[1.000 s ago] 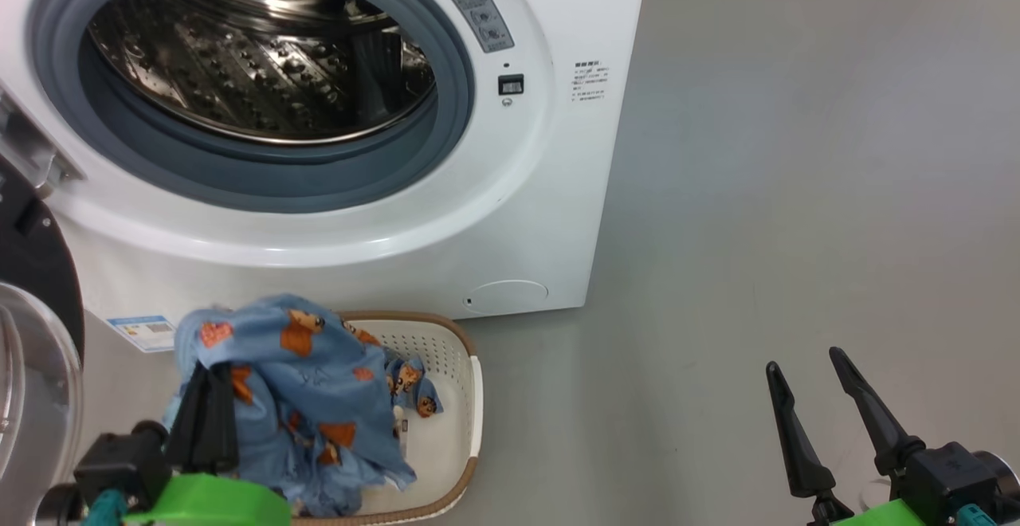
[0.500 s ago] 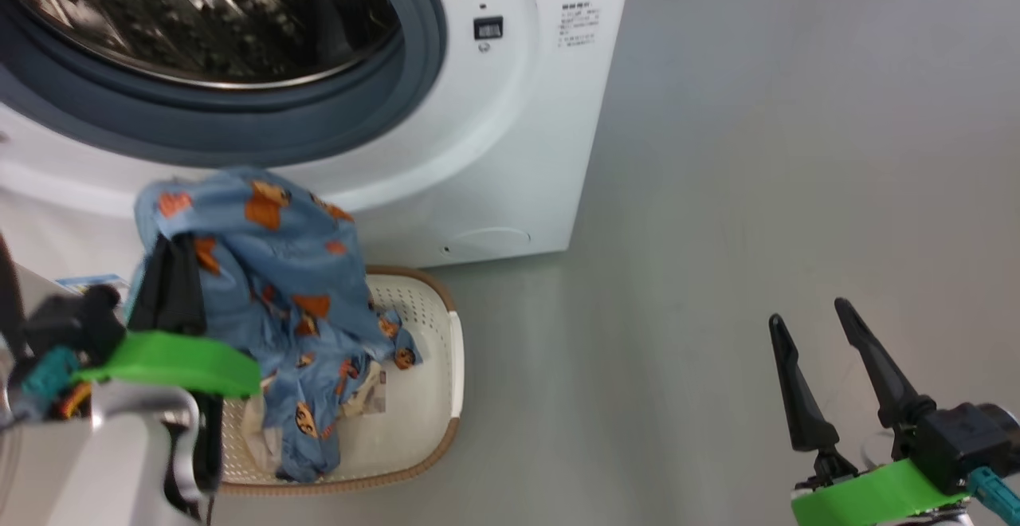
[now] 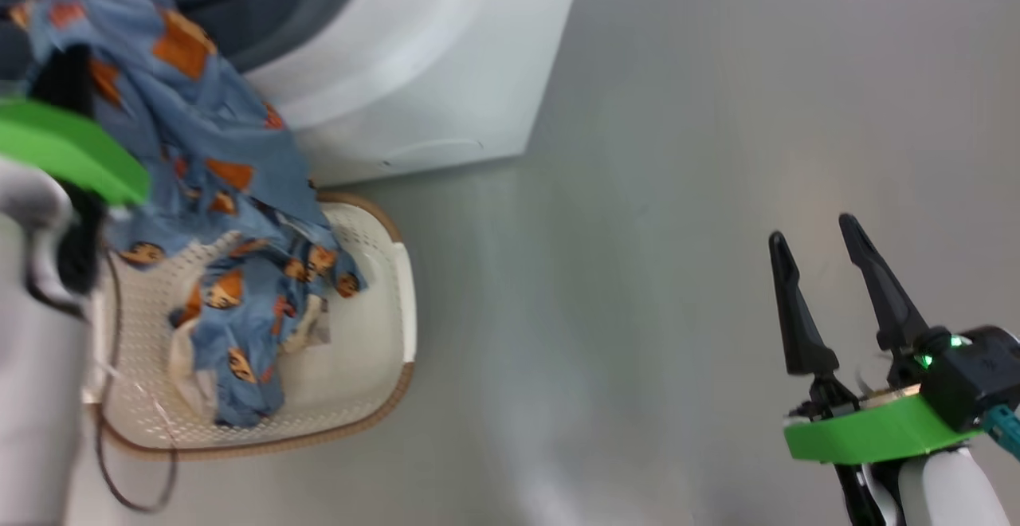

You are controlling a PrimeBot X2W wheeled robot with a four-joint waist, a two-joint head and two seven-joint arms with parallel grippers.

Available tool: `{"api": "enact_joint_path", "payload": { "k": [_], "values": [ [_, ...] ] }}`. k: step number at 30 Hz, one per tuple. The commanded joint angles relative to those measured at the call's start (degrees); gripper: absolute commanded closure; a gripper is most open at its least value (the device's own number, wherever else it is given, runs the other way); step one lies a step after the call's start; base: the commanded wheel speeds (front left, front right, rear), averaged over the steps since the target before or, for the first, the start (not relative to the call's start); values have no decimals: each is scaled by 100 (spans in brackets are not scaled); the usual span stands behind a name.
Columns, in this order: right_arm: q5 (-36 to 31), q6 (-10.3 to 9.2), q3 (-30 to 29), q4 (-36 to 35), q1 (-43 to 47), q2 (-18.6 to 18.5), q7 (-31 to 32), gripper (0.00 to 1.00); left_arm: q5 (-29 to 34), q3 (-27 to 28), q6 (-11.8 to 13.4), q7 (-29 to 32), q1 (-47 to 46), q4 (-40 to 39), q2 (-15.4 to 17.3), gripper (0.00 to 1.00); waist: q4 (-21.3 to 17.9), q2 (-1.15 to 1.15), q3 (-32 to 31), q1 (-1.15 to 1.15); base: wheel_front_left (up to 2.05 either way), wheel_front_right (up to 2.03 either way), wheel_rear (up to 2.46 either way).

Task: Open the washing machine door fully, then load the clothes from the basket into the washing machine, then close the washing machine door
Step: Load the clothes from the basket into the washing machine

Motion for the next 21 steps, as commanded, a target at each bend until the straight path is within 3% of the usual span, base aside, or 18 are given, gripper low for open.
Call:
{"api": "enact_joint_path", "payload": {
  "k": [1,13,21],
  "values": [
    [114,35,165,-153,-61,3,-68,0,-28,165,-33,63,-223,-75,318,100,-288,0,358,-1,0,0,0],
    [329,35,318,-94,-436,136,-68,0,-175,291,-15,1217,-1815,401,928,100,-785,0,1052,-1,0,0,0],
    [415,35,470,-33,-582,162,-69,0,90,386,194,793,-2456,519,1309,100,-1065,0,1272,-1,0,0,0]
  ]
}}
